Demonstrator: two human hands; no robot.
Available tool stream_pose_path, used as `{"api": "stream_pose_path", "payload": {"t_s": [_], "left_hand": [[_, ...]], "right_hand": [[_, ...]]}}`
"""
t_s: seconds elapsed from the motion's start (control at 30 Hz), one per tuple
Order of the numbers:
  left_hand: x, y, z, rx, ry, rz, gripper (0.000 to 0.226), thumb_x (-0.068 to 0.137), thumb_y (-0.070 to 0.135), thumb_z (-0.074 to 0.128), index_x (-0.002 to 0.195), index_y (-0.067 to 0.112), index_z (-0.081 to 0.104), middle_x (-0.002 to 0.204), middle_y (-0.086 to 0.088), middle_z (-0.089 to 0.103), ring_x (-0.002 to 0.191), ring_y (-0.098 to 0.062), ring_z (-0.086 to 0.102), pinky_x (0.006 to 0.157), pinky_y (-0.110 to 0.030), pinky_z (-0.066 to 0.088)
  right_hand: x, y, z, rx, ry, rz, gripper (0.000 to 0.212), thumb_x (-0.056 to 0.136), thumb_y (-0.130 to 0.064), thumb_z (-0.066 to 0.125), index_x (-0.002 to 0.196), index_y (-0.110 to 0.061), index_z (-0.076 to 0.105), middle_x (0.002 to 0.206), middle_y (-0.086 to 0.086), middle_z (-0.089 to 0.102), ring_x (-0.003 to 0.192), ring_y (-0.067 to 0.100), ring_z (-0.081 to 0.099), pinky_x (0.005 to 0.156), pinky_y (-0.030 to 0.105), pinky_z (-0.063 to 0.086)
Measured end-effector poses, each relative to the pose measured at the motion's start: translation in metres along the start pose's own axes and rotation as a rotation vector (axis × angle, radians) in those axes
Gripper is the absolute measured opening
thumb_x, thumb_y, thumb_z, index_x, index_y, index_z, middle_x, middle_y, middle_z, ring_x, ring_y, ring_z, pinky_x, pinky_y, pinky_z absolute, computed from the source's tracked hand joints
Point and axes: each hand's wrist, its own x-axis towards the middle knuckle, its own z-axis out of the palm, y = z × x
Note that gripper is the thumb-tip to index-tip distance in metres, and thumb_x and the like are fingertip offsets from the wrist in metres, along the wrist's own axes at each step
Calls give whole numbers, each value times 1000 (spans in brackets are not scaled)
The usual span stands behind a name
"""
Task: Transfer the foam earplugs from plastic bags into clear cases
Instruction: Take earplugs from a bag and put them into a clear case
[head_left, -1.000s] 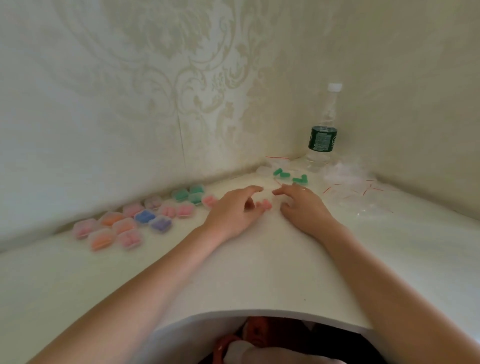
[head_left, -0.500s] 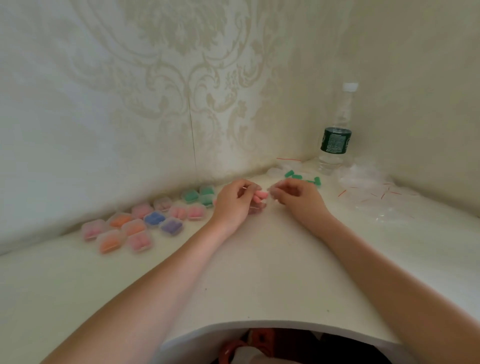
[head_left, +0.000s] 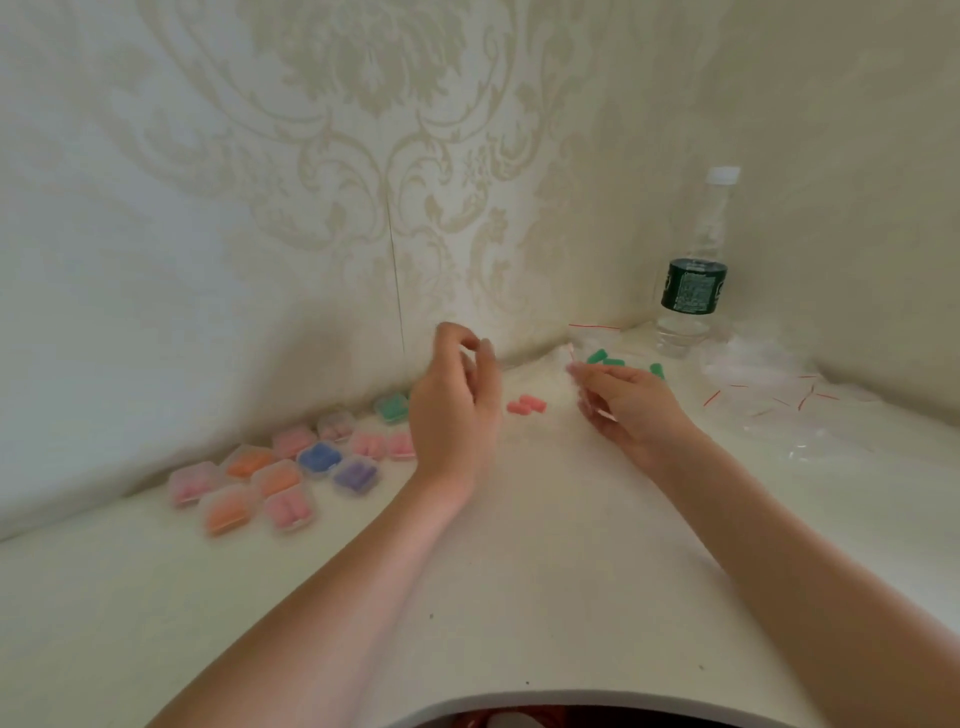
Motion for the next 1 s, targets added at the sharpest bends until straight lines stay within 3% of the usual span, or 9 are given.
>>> {"api": "stream_pose_path", "payload": {"t_s": [0.1, 0.2, 0.33, 0.47, 0.57, 0.67, 0.77, 0.83, 1.0], "left_hand": [[-10, 5, 9, -126, -235, 25, 26, 90, 28, 54, 67, 15, 50, 55, 13, 55, 47, -6, 50, 48, -29, 46], [-18, 11, 19, -285, -404, -205, 16, 84, 36, 65, 75, 23, 62, 71, 9, 65, 69, -15, 67, 61, -41, 57], [-13, 4, 23, -513, -327, -491, 20, 85, 29, 70, 81, 10, 65, 85, -11, 70, 84, -24, 70, 67, -32, 59], [-8, -3, 21, -567, -284, -624, 18, 88, 14, 65, 75, 3, 64, 77, -16, 69, 75, -22, 70, 66, -23, 56], [-8, -5, 20, -622, -312, -651, 17, 89, 12, 64, 76, 0, 64, 71, -12, 69, 66, -17, 70, 64, -22, 57], [-4, -7, 19, -620, -331, -644, 15, 89, 10, 64, 75, 3, 65, 64, -4, 70, 61, -15, 69, 61, -22, 56], [-2, -9, 19, -562, -375, -594, 16, 90, 6, 61, 75, 6, 64, 60, -2, 68, 56, -11, 67, 57, -20, 56], [-3, -10, 19, -493, -433, -558, 16, 91, 5, 59, 76, 7, 62, 64, -4, 67, 55, -10, 65, 56, -22, 55], [-4, -8, 19, -319, -554, -518, 20, 95, 14, 48, 77, 8, 54, 61, -1, 61, 52, -12, 56, 45, -24, 44]], "right_hand": [[-4, -7, 2, -74, 103, -133, 7, 81, -19, 74, 80, -14, 69, 62, -7, 53, 56, 4, 44, 63, 18, 37], [-13, -10, 6, -243, 102, -314, 10, 80, -16, 75, 81, -10, 68, 69, -5, 63, 60, 0, 55, 61, 11, 43], [-19, -6, 11, -424, 40, -387, 15, 77, -19, 77, 73, -10, 66, 68, -6, 63, 64, 6, 51, 53, 8, 38], [-22, 0, 16, -577, -62, -381, 20, 75, -21, 79, 65, -17, 62, 55, -15, 59, 55, 2, 47, 52, 11, 37], [-22, -1, 14, -557, -122, -313, 20, 76, -17, 79, 67, -15, 61, 54, -10, 57, 52, 6, 47, 54, 15, 38], [-22, -5, 11, -237, -293, -46, 15, 82, -15, 73, 73, -11, 61, 57, -1, 53, 53, 10, 44, 52, 18, 40], [-20, -3, 12, -61, -332, 148, 10, 87, -18, 66, 82, -11, 61, 58, -3, 53, 51, 6, 45, 48, 15, 41], [-18, -2, 14, -50, -298, 120, 11, 89, -18, 64, 83, -10, 60, 62, -1, 54, 52, 6, 47, 51, 15, 43], [-23, 5, 23, -497, -189, -221, 25, 98, -29, 51, 80, -12, 53, 65, 1, 57, 57, 11, 52, 56, 22, 46]]}}
